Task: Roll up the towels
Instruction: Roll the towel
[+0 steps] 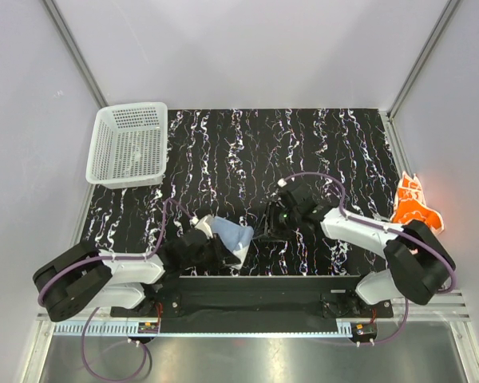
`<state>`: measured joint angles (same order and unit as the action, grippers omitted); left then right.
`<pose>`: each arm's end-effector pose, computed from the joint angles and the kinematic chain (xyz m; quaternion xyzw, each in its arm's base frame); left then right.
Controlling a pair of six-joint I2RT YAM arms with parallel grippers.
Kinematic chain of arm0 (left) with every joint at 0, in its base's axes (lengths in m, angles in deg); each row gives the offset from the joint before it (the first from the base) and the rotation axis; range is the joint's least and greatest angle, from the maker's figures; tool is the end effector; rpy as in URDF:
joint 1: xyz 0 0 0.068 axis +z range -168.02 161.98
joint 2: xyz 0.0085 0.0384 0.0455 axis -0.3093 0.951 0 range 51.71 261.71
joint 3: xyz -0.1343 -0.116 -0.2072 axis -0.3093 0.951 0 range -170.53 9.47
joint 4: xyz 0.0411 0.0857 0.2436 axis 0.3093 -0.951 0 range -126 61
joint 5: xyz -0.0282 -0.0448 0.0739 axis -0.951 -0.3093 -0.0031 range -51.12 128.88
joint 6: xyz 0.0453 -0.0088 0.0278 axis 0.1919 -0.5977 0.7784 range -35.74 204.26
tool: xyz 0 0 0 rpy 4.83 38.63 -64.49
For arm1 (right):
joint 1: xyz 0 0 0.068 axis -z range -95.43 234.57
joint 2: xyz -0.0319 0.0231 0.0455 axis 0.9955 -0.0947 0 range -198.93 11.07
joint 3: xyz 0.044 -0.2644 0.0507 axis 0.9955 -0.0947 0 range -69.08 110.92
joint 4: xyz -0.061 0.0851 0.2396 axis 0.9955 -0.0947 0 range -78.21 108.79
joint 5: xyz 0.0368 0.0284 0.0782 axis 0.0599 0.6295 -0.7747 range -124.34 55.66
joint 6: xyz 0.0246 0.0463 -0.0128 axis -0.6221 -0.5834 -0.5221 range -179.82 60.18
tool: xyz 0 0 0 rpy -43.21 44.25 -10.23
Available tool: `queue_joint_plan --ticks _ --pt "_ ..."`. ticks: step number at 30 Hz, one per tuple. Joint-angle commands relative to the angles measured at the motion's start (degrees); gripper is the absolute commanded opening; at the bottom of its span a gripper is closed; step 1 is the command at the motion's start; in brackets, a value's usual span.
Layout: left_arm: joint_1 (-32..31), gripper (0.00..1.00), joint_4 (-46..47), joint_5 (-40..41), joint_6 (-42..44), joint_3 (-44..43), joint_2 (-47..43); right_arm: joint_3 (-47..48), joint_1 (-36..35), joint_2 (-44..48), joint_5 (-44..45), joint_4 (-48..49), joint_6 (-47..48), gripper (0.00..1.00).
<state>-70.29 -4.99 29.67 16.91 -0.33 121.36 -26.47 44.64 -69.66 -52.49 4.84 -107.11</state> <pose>0.1127 -0.1550 0.1153 -0.0802 0.8846 -0.4282 0.1663 0.2027 0.1840 0.1848 0.0088 0.9352 0.3294 0.1295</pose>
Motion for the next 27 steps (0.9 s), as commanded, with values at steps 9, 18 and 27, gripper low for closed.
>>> queue_joint_plan --ticks 9,18,27 --pt "4.98 0.00 12.81 -8.27 -6.39 4.79 4.09 -2.01 -4.64 -9.70 -4.70 23.18 -5.89 0.43" --pt "8.85 0.00 14.13 -11.35 -7.53 5.93 5.41 -5.24 -4.73 -7.00 -2.16 25.46 -6.32 0.43" --pt "10.87 0.00 20.19 -14.16 -10.34 7.60 9.71 -9.73 -4.73 -3.73 -0.74 30.21 -7.29 0.45"
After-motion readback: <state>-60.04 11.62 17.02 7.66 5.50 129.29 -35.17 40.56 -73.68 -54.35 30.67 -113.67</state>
